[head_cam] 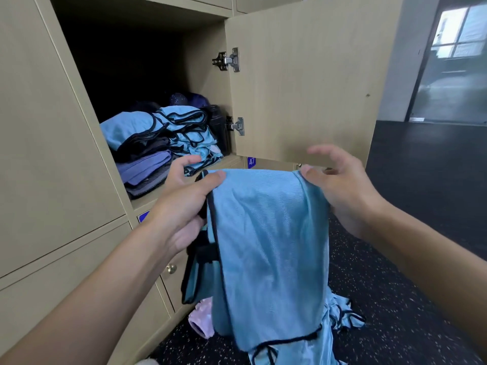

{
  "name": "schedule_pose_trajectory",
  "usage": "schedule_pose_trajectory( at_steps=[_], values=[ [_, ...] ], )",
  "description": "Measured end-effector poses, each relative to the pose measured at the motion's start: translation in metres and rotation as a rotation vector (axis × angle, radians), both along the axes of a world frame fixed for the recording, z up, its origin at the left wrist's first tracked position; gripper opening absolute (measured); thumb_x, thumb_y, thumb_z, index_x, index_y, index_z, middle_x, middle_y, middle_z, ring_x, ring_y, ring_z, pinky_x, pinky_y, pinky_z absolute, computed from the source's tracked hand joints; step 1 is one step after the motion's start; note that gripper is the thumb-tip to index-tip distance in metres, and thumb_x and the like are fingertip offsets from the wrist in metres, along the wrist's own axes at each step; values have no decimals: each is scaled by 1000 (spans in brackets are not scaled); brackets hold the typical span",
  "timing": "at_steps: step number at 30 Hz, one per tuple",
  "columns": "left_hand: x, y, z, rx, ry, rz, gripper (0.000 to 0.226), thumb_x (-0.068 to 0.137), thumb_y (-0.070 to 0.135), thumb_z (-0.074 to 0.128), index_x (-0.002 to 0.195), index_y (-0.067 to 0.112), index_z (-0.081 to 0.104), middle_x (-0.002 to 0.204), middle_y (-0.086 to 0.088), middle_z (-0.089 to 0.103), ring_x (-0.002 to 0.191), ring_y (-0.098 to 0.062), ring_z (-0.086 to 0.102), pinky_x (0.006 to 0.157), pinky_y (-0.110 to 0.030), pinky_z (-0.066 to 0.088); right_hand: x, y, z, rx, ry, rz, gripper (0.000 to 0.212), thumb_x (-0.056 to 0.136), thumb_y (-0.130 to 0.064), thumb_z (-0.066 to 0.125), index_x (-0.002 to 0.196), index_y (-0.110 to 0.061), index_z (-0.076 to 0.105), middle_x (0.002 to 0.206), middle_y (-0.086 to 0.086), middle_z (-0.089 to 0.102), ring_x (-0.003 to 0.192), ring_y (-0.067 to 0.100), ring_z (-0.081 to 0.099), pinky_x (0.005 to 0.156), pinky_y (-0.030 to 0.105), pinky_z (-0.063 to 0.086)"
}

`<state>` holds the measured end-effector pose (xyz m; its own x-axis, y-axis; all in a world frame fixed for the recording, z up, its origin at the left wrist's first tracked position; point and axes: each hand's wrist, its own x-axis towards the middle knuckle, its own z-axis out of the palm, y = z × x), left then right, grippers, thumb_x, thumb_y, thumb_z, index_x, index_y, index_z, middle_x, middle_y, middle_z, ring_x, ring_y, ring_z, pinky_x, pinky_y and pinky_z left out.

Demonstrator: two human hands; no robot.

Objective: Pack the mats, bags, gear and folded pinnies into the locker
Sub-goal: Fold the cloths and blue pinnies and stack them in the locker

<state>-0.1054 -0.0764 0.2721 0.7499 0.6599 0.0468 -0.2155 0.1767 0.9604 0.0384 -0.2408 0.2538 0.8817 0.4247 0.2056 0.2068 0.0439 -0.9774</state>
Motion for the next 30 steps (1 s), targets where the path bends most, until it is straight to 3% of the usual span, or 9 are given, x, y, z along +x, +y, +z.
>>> schedule_pose_trajectory(
  at_steps=[4,7,9,16,20,23,25,28,30],
  values=[
    [1,2,-1,-104,9,-18,48,89,4,69,131,16,49,65,-2,72,55,-14,67,51,-30,58,0,0,-2,1,25,47,9,91,-19,70,94,-27,71,94,16,60,78,26,50,69,35,38],
    [-1,5,-2,-45,71,-85,67,79,-13,70,129,27,49,82,-9,76,69,-22,74,59,-37,61,-1,-3,-4,-33,14,191,25,83,-6,75,102,-22,71,108,24,69,90,38,67,90,47,53],
    [-2,9,-5,60,138,-87,72,76,-17,70,126,31,53,88,-9,77,77,-25,74,64,-38,62,-3,-4,-4,-88,-61,203,29,84,-1,72,107,-20,70,105,19,72,97,34,70,97,50,53],
    [-11,18,-3,483,241,-134,28,82,-6,73,102,14,72,95,-15,72,80,-20,69,74,-31,60,0,-9,1,-269,-283,116,29,86,-13,75,114,-17,71,102,5,74,95,23,71,92,43,56],
    [-15,25,-2,705,277,-142,20,84,4,76,99,17,73,85,-1,73,76,-10,67,66,-19,54,2,-15,7,-307,-401,100,8,86,-11,74,92,-15,73,100,20,72,92,33,70,88,49,56],
    [-16,31,-2,839,318,-119,11,88,12,73,95,20,72,86,1,72,73,-6,65,65,-17,51,9,-18,5,-383,-480,87,6,88,-16,71,83,-13,73,84,16,70,69,19,57,69,30,47],
    [-16,34,-3,947,348,-101,3,91,18,70,92,20,70,87,-3,71,72,-7,64,67,-20,48,12,-18,2,-419,-523,53,11,89,-18,71,78,-18,68,87,0,66,75,14,58,73,27,46],
    [-15,39,-3,1035,354,-78,9,95,20,64,89,23,69,87,4,71,77,-4,64,70,-18,48,17,-18,2,-408,-531,36,11,90,-18,69,80,-16,67,97,-5,66,87,10,62,80,24,49],
    [-12,43,-6,1105,368,-33,11,97,24,61,87,25,66,88,5,67,81,0,61,73,-21,47,18,-18,0,-420,-538,26,16,93,-19,67,78,-16,62,76,-5,62,63,3,53,59,14,42]
  ],
)
